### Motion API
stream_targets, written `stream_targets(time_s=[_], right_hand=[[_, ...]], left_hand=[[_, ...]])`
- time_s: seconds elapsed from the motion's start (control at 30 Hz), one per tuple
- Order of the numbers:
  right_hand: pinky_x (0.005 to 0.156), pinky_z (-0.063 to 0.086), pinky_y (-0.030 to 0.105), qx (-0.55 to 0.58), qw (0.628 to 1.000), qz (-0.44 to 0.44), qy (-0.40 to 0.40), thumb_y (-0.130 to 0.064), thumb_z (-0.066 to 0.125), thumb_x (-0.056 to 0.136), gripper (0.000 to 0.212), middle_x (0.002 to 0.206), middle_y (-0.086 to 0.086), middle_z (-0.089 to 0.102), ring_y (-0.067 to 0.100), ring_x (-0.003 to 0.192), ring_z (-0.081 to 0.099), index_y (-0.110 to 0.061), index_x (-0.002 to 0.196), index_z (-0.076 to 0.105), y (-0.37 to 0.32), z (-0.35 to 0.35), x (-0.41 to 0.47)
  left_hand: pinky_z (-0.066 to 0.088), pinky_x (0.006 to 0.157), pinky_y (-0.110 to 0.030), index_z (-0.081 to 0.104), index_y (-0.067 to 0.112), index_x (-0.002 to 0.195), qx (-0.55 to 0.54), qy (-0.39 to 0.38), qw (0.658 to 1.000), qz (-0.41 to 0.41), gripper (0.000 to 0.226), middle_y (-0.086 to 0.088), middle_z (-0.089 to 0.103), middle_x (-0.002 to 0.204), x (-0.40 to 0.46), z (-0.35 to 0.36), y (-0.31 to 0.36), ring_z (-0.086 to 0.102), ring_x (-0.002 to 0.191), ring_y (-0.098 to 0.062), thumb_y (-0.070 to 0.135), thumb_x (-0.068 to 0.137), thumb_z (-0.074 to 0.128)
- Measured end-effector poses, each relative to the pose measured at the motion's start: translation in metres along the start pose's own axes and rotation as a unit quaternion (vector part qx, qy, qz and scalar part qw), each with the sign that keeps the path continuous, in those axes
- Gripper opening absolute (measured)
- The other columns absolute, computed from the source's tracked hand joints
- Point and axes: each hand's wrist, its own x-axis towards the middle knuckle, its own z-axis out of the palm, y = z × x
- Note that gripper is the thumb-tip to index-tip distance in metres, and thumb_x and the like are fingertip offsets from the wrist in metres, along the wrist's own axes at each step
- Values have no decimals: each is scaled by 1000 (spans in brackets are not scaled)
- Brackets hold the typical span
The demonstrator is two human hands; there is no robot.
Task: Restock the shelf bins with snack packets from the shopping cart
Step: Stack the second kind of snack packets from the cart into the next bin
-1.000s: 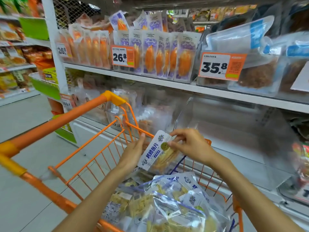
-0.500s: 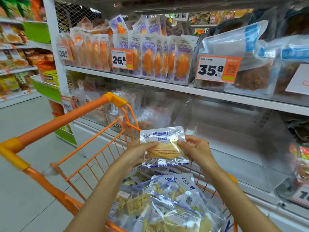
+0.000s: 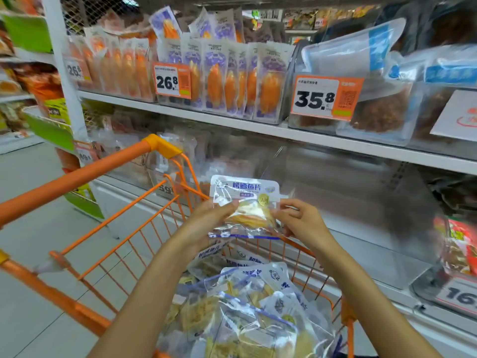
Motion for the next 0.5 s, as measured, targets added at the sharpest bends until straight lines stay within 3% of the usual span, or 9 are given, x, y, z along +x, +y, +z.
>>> stream_targets(time_s=[0.1, 0.17, 0.23, 0.27, 0.33, 0.37, 0.43, 0.5], right_hand=[[78, 52, 33, -260, 963, -71, -25, -13, 70, 82, 15, 81, -5, 68, 8, 74, 57, -19, 93, 64, 11, 5, 2], [73, 49, 31, -369, 912, -178, -18, -11, 68, 84, 11, 87, -6, 66, 7, 71, 51, -21, 88, 71, 15, 12, -4], [67, 47, 30, -367, 888, -278, 0, -11, 67, 84, 13, 86, -9, 61, 7, 69, 51, -22, 88, 73, 12, 20, -11], [67, 48, 30, -352, 888, -296, -19, -13, 67, 86, 13, 87, -11, 61, 7, 71, 55, -22, 92, 73, 10, 25, -13], [79, 50, 31, -362, 883, -275, -113, -20, 61, 92, 23, 108, -8, 66, 10, 92, 61, -24, 113, 68, 15, 40, -12], [89, 47, 30, -383, 871, -260, -167, -21, 57, 95, 32, 124, -5, 62, 13, 109, 58, -24, 126, 60, 20, 49, -10], [102, 37, 32, -423, 835, -264, -232, -24, 54, 96, 45, 145, -3, 46, 16, 131, 42, -25, 141, 44, 32, 66, -5], [100, 34, 34, -473, 797, -301, -224, -32, 58, 92, 43, 139, -1, 46, 20, 127, 41, -26, 134, 51, 39, 79, 0]], left_hand=[[42, 68, -24, 54, 12, 121, -2, 66, 997, 45, 40, 0, 64, 113, -3, -14, -1, 60, 94, -14, 33, 89, 64], [46, 77, -28, 56, 6, 125, -17, 102, 993, 59, 48, -6, 65, 120, -10, -27, -3, 62, 100, -18, 34, 87, 67], [46, 92, -38, 53, 8, 130, -32, 133, 989, 53, 60, -7, 64, 124, -14, -38, -5, 61, 105, -22, 40, 83, 71], [46, 94, -40, 58, 12, 124, -37, 141, 988, 51, 51, -5, 66, 118, -14, -44, -6, 62, 104, -23, 39, 83, 70], [49, 80, -33, 64, 21, 97, -45, 152, 986, 55, 12, 3, 67, 97, -16, -52, -3, 63, 90, -20, 30, 89, 65], [47, 72, -29, 62, 22, 91, -46, 160, 985, 55, 6, 5, 63, 93, -17, -55, -2, 61, 86, -17, 28, 91, 63], [48, 73, -30, 61, 20, 98, -44, 169, 983, 52, 12, 6, 59, 99, -20, -59, -1, 60, 92, -16, 29, 91, 61], [47, 95, -40, 60, 21, 115, -40, 178, 982, 49, 27, 6, 58, 117, -22, -63, -1, 56, 113, -19, 32, 90, 60]])
